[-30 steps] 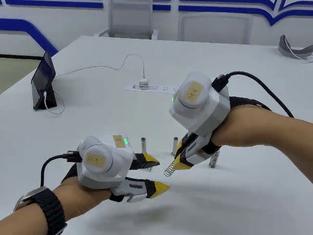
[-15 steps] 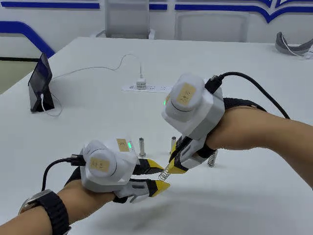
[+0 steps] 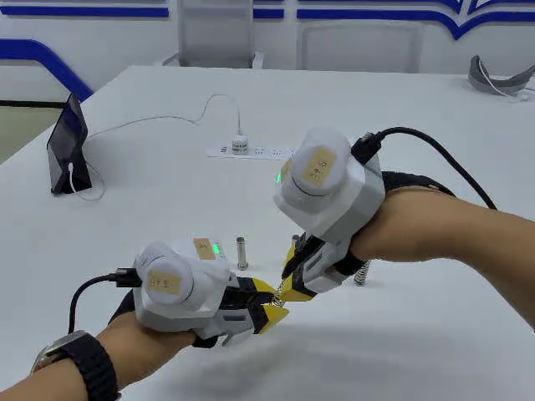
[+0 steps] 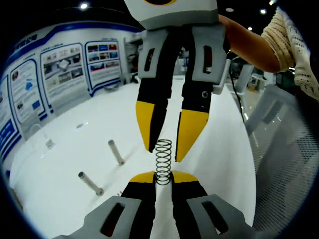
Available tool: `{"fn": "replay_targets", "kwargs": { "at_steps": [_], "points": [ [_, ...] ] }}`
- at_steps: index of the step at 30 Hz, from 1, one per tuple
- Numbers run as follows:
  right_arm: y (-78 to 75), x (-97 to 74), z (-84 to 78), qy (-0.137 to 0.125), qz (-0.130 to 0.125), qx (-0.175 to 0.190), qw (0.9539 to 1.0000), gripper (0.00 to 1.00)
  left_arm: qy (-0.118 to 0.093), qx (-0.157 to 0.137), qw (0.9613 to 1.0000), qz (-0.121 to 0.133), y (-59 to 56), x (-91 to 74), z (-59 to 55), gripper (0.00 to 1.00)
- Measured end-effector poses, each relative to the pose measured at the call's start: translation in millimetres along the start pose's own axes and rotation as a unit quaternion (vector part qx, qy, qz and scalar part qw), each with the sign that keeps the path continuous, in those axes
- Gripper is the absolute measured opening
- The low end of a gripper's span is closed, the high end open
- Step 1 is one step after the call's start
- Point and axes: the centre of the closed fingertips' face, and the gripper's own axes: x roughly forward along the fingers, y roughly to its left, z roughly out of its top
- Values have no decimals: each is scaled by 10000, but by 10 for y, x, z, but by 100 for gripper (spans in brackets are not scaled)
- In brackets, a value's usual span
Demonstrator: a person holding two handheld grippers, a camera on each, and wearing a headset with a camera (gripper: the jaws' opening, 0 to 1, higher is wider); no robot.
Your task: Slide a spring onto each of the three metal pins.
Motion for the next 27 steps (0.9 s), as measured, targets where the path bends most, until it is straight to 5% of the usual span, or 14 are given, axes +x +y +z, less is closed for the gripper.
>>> {"fn": "replay_targets", "kwargs": {
  "at_steps": [27],
  "points": [
    [-46,-17,148,-579,-113,407,9974,12,-319,-335,9989,-26,0,-6,111,11]
  ]
}}
